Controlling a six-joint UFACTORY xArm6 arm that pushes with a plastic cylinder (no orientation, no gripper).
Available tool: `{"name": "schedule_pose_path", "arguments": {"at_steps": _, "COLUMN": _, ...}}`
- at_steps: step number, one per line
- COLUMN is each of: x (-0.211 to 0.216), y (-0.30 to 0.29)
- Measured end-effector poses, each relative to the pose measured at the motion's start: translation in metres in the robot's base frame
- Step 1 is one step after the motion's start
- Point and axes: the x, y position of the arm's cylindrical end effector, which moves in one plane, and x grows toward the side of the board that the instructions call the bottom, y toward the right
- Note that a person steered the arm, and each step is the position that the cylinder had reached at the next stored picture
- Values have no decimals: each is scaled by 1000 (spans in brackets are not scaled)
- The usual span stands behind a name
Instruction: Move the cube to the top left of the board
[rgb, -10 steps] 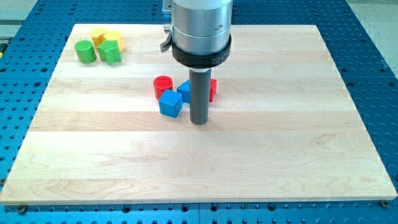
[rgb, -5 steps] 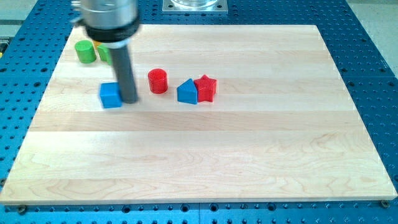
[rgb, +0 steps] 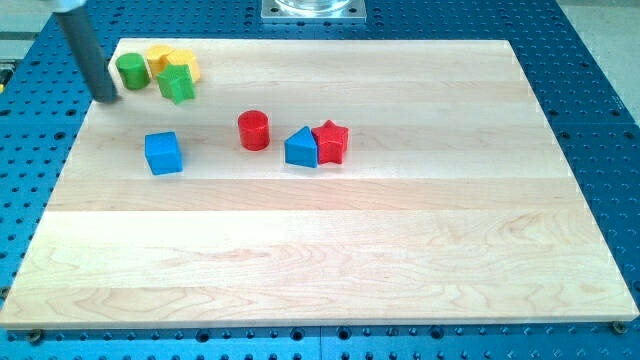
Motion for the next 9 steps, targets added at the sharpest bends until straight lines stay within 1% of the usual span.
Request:
{"name": "schedule_pose_path", "arguments": {"at_steps": 1, "x": -43, "y": -1}}
{"name": "schedule_pose_path", "arguments": {"at_steps": 2, "x": -50, "y": 27}}
{"name": "schedule_pose_path", "arguments": {"at_steps": 3, "x": 6, "y": 85}}
{"name": "schedule_pose_path", "arguments": {"at_steps": 4, "x": -11, "y": 52}}
{"name": "schedule_pose_path", "arguments": {"at_steps": 5, "x": -78, "y": 8}}
{"name": "schedule_pose_path", "arguments": {"at_steps": 6, "x": -75, "y": 62}}
{"name": "schedule_pose_path", "arguments": {"at_steps": 7, "x": -11, "y": 154}}
{"name": "schedule_pose_path", "arguments": {"at_steps": 8, "x": 16, "y": 203}}
{"name": "schedule_pose_path", "arguments": {"at_steps": 9, "x": -25, "y": 183}}
